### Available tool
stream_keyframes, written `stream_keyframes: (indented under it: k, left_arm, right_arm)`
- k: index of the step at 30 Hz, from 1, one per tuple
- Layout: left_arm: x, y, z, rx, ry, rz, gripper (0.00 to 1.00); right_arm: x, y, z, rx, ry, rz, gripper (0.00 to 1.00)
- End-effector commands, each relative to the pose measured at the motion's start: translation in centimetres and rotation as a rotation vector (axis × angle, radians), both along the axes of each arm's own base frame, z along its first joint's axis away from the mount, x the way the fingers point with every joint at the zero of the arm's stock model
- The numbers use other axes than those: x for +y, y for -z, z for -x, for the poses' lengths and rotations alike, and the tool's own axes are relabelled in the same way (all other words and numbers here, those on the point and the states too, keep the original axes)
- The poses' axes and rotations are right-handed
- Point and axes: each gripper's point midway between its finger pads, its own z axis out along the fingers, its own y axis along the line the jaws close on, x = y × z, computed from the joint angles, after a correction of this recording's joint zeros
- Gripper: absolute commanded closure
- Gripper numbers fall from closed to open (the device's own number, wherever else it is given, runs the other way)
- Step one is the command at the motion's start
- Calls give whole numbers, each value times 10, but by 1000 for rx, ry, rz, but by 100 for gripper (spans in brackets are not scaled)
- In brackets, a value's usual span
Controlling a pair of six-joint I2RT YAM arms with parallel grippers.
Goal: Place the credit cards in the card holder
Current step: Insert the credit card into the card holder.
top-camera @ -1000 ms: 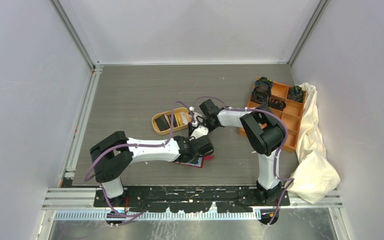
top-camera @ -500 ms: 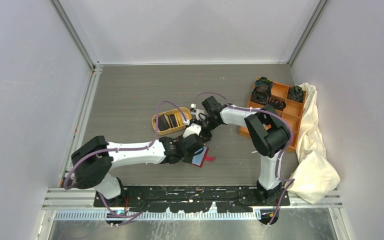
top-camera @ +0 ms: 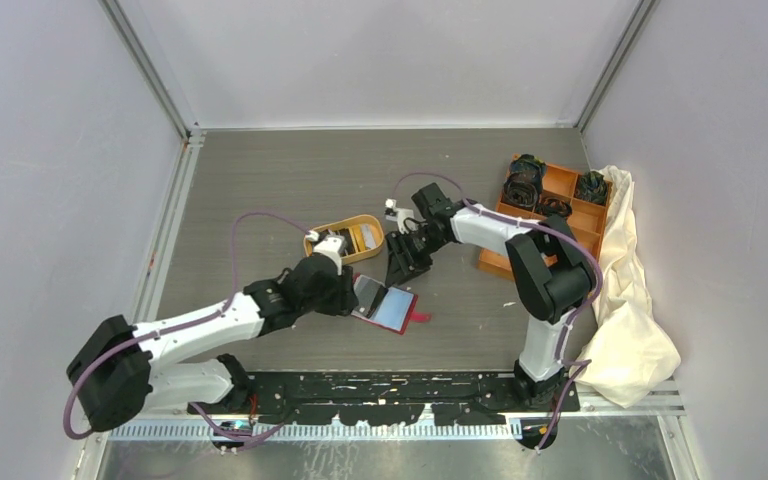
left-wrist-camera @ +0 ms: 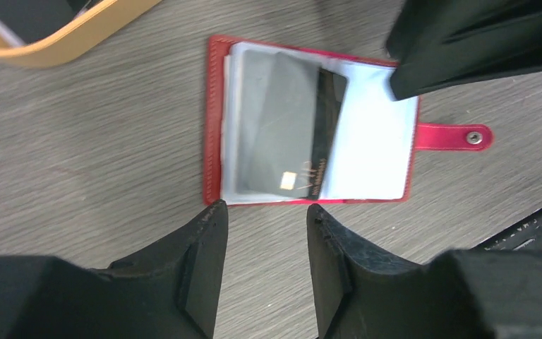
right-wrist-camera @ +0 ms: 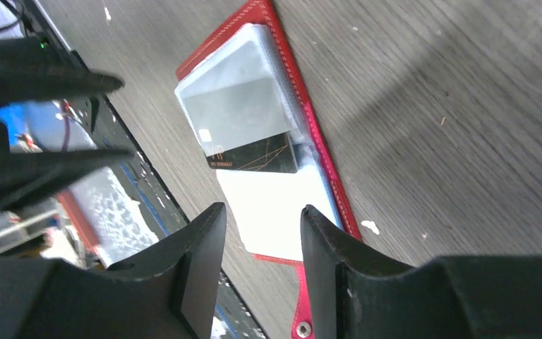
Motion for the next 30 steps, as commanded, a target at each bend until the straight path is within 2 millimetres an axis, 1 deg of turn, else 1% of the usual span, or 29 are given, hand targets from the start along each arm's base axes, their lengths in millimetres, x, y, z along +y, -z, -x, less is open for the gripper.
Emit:
stream_keyframes:
  k: [1, 3, 5, 7, 8, 10, 12, 15, 17, 22, 25, 28, 30]
  left_arm:
    - [1, -17, -6, -13, 2, 157, 53]
    - [12, -15, -11, -15, -30, 163, 50]
    - [21, -12, -16, -9, -61, 173, 50]
    - [26, -8, -19, 20, -73, 198, 51]
    - [27, -6, -21, 30, -79, 208, 53]
    - [30, -3, -24, 47, -89, 222, 56]
    - [31, 1, -25, 66, -95, 230, 60]
    - [30, 7, -27, 84, -93, 236, 65]
    - [31, 13, -26, 101, -94, 231, 67]
    - [35, 33, -26, 145, -107, 180, 73]
    - [33, 41, -29, 155, -105, 169, 78]
    - [30, 50, -27, 182, -90, 167, 79]
    - [27, 56, -24, 203, -78, 171, 80]
  right_arm:
    - [-2, -49, -11, -271, -134, -89, 52]
    - [-2, -52, -2, -385, -241, -123, 57]
    - [-2, -48, 10, -527, -389, -147, 73]
    - [-2, -38, 21, -671, -557, -142, 86]
    - [0, -34, 21, -736, -601, -113, 89]
    - [4, -26, 13, -808, -616, -37, 93]
    - [8, -15, 5, -830, -620, 45, 94]
    - [14, 1, 4, -860, -656, 123, 94]
    - [18, 7, 4, -877, -673, 155, 94]
    - [21, 13, 5, -886, -685, 188, 93]
    - [23, 17, 4, -884, -679, 202, 93]
    - [27, 21, 1, -892, -659, 225, 93]
    - [31, 19, -4, -900, -627, 231, 93]
